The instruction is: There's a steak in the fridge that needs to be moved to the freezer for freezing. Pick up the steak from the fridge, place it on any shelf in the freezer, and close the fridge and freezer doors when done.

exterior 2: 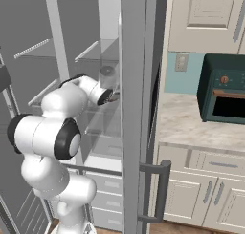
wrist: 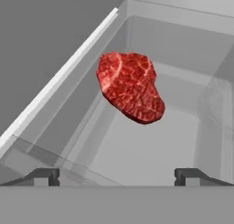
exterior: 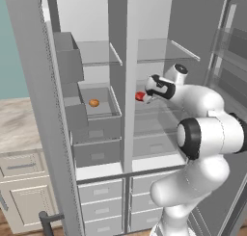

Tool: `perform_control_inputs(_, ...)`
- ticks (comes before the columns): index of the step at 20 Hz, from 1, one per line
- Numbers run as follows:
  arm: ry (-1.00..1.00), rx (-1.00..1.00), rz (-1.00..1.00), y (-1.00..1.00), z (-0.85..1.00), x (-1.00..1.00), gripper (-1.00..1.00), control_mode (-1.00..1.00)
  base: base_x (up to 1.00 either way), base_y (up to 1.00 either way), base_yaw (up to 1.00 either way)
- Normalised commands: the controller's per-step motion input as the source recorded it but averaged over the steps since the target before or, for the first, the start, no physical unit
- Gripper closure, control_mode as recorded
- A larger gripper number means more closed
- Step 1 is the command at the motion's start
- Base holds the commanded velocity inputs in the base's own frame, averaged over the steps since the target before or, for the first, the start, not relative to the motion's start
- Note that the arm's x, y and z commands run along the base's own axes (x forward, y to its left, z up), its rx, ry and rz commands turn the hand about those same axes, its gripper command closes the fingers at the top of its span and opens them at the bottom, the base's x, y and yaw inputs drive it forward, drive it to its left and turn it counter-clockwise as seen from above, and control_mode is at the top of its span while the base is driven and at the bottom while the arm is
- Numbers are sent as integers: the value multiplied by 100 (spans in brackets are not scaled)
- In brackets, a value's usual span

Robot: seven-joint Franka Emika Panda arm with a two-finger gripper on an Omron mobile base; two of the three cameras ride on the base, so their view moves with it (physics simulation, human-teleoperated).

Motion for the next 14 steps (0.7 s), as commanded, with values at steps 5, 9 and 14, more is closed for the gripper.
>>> perform_control_inputs(5, 0, 0, 3, -5, -28, 33, -100, -100, 0, 0, 0)
perform_control_inputs(9, 0, 0, 1, 0, -40, 30, -100, -100, 0, 0, 0)
perform_control_inputs(14, 0, 0, 0, -2, -21, 44, -100, -100, 0, 0, 0)
